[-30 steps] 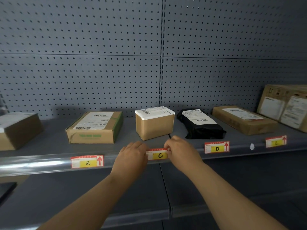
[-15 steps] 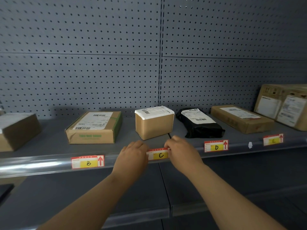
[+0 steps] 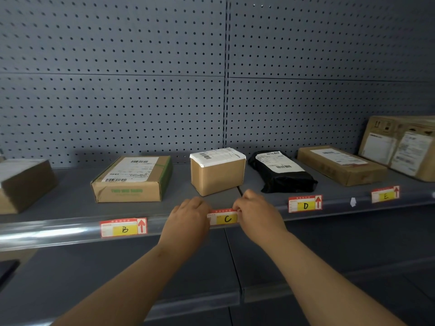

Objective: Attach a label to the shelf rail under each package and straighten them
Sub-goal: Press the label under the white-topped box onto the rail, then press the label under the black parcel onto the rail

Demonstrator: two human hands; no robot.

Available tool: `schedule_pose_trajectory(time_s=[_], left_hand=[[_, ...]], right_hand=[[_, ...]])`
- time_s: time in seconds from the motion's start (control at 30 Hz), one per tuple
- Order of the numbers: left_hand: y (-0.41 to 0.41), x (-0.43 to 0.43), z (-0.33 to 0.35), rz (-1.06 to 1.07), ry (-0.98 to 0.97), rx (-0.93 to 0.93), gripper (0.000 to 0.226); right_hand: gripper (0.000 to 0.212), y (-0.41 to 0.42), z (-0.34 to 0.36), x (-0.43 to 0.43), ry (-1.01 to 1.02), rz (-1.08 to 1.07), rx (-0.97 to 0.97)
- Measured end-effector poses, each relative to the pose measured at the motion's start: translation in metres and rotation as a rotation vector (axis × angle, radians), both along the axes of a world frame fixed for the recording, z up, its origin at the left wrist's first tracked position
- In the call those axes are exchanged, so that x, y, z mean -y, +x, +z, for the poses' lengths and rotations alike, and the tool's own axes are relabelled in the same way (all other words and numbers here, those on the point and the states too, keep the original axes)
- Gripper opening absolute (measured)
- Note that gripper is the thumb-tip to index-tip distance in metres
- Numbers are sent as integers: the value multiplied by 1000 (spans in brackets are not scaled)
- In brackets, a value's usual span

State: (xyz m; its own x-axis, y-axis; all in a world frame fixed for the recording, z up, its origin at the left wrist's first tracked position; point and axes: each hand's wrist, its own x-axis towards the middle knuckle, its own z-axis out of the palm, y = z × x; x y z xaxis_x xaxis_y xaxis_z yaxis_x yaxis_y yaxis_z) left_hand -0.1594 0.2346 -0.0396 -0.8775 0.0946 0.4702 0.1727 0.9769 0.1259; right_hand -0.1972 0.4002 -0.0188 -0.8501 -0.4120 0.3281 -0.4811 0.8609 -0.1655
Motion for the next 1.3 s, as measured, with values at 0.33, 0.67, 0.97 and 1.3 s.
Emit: schedule_pose_trajectory(time_s=[0.33,0.67,0.97,1.3], left_hand=[[0,0,-3,16,-13,15,25],[1,1,-2,16,-47,-6,24],[-2,-15,8,-65,-29,-73,16],[-40,-116,5,-78,-64,-125,18]], right_hand=[[24,0,-6,0,9,0,2],[27,2,-5,-3,-7,7,33],[19,0,11,-24,-109,-28,30],[22,-37,15,-120,-83,-57,7]])
